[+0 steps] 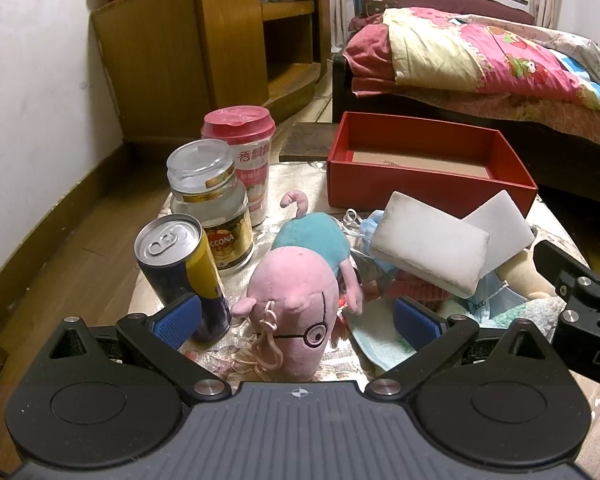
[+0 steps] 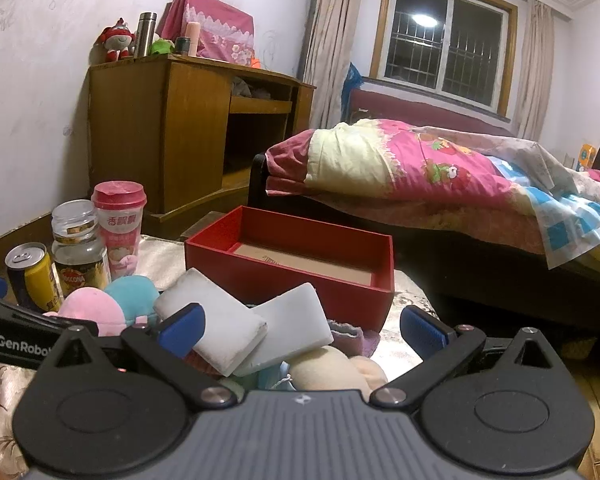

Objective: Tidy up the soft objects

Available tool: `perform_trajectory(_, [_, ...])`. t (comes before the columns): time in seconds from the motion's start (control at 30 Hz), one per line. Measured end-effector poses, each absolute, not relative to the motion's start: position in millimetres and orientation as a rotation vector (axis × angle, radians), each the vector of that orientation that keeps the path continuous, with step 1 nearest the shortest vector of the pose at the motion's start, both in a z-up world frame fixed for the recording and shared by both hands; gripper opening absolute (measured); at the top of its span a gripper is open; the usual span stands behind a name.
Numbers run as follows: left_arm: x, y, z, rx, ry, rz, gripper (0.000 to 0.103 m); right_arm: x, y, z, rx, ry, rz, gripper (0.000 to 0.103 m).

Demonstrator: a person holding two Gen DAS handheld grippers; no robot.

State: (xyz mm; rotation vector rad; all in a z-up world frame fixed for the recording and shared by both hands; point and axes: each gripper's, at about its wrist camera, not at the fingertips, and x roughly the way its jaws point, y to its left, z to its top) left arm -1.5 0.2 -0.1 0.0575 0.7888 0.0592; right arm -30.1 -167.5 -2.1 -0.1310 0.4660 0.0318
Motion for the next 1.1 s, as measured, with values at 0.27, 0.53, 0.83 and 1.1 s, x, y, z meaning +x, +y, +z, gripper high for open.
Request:
perform_trajectory(0.27, [-1.3, 1.0, -0.1, 0.057, 0.791, 0.056, 0.097, -28.5, -166.5, -2.1, -0.129, 0.468, 0.03, 0.084])
perform_trajectory(0.53, [-0.7, 1.3, -0.3, 0.056, 0.792, 0.054, 0.097, -28.9, -166.8, -2.0, -0.129, 0.471, 0.031, 0.084])
perform_trajectory(0.83, [-0.6, 1.5, 0.1, 0.057, 0.793, 0.054, 0.097, -29.3, -166.9, -2.7, -0.128, 0.471, 0.03, 0.084])
perform_trajectory(1.1, [-1.5, 0.8, 0.6, 0.057, 0.793, 0.054, 0.097, -29.0, -166.9, -3.5, -0.122, 0.471, 0.028, 0.084])
